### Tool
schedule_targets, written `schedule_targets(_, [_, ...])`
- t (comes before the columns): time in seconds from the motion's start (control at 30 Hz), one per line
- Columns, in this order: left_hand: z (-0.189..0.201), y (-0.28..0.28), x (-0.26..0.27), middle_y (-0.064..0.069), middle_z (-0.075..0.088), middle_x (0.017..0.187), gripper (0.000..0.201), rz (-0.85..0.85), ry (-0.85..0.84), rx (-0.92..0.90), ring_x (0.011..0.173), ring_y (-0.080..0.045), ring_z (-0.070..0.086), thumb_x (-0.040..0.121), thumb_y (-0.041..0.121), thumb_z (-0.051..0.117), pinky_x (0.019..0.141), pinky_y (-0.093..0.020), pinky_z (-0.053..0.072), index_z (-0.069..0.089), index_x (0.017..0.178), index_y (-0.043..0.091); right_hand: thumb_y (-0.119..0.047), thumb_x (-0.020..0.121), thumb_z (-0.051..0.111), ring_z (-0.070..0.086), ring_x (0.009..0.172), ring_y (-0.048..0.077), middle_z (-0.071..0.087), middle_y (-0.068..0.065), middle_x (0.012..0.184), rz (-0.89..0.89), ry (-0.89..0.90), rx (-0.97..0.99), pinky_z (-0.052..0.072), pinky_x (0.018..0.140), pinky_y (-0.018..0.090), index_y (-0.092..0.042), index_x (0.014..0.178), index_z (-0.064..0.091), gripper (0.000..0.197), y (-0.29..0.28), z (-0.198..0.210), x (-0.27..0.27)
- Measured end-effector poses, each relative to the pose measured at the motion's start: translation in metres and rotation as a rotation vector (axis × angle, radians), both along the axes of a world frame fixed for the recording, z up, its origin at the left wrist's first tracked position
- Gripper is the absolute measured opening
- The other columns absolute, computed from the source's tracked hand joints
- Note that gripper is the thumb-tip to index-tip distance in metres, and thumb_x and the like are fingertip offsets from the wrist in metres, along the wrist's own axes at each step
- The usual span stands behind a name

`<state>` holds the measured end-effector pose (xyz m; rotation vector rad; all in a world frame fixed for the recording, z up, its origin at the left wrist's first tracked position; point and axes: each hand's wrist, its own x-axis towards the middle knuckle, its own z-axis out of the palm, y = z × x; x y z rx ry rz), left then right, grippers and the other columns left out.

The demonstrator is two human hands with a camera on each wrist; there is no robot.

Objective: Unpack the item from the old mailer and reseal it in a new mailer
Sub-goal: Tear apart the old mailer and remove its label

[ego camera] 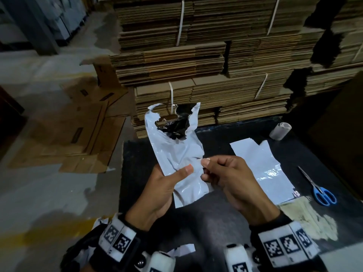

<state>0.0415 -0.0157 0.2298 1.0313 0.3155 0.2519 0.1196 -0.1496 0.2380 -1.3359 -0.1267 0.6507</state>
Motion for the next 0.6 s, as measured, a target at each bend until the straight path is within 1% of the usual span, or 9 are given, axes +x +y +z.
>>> schedule_targets(0.07, [-0.001,0.0,0.001,-0.001,0.076,0.099,0.032,-0.003,-0.008,-0.029,0.092,-0.019,0.072,0.073,0.002,0.064,0.071,-0.028,0.058,0.075,0.094,0.023,-0.005,0.085,0.064,0.059,0.057,0.015,0.058,0.011,0.066,-0.016,0.068,0.055,0.054,0.06,0.02,0.021,0.092,0.06,0.027,0.0,0.001,0.0])
schedule_targets(0.1, [-0.001,-0.001,0.001,-0.003,0.076,0.098,0.031,-0.009,-0.014,-0.047,0.09,-0.02,0.073,0.072,0.002,0.064,0.07,-0.029,0.059,0.076,0.092,0.022,-0.004,0.085,0.064,0.06,0.056,0.014,0.058,0.011,0.065,-0.024,0.101,0.076,0.055,0.06,0.019,0.02,0.092,0.061,0.025,-0.001,0.002,0.0])
schedule_targets(0.13, [-0.001,-0.001,0.002,-0.004,0.076,0.098,0.031,-0.015,-0.013,-0.066,0.089,-0.021,0.073,0.072,0.002,0.064,0.069,-0.029,0.059,0.074,0.094,0.02,-0.004,0.084,0.064,0.06,0.055,0.013,0.058,0.01,0.064,-0.032,0.132,0.093,0.056,0.059,0.019,0.018,0.09,0.062,0.022,-0.001,0.002,0.0])
schedule_targets(0.23, [0.0,0.0,0.003,-0.004,0.076,0.097,0.038,-0.027,-0.009,-0.107,0.088,-0.021,0.073,0.07,0.003,0.064,0.067,-0.029,0.059,0.065,0.105,0.019,-0.003,0.084,0.064,0.061,0.054,0.012,0.059,0.008,0.06,-0.06,0.211,0.129,0.057,0.06,0.019,0.007,0.079,0.065,0.011,0.0,0.003,0.001])
schedule_targets(0.3, [0.0,0.001,0.003,-0.003,0.076,0.095,0.038,-0.027,0.007,-0.114,0.086,-0.021,0.074,0.07,0.004,0.065,0.066,-0.029,0.059,0.065,0.104,0.019,-0.002,0.083,0.064,0.06,0.054,0.013,0.058,0.008,0.058,-0.067,0.222,0.132,0.057,0.06,0.02,0.004,0.074,0.065,0.011,0.001,0.004,0.0])
schedule_targets(0.37, [-0.001,0.003,0.003,-0.001,0.077,0.091,0.032,-0.022,0.021,-0.086,0.082,-0.02,0.074,0.074,0.0,0.064,0.063,-0.028,0.059,0.066,0.1,0.02,-0.002,0.083,0.065,0.058,0.056,0.015,0.057,0.008,0.058,-0.061,0.163,0.103,0.057,0.058,0.023,0.003,0.072,0.066,0.012,0.003,0.003,-0.002])
schedule_targets(0.47, [-0.002,0.007,0.002,0.009,0.076,0.084,0.032,-0.003,0.043,-0.01,0.076,-0.011,0.074,0.083,-0.005,0.061,0.059,-0.023,0.057,0.064,0.096,0.024,-0.009,0.086,0.065,0.057,0.059,0.02,0.056,0.007,0.059,-0.051,0.003,0.039,0.055,0.064,0.033,0.002,0.071,0.067,0.019,0.004,0.003,-0.006])
schedule_targets(0.53, [-0.001,0.008,0.002,0.011,0.076,0.087,0.033,0.013,0.055,0.04,0.081,-0.011,0.073,0.084,-0.004,0.062,0.062,-0.022,0.057,0.063,0.098,0.025,-0.019,0.086,0.066,0.059,0.06,0.021,0.058,0.007,0.06,-0.052,-0.085,-0.004,0.055,0.067,0.039,0.0,0.072,0.07,0.024,0.004,0.003,-0.008])
schedule_targets(0.6, [-0.001,0.008,0.002,0.006,0.077,0.092,0.032,0.024,0.053,0.076,0.086,-0.015,0.073,0.084,-0.005,0.062,0.066,-0.024,0.057,0.066,0.098,0.023,-0.023,0.085,0.07,0.063,0.063,0.019,0.066,0.004,0.063,-0.047,-0.218,-0.115,0.056,0.066,0.039,-0.007,0.072,0.073,0.02,0.007,0.002,-0.009])
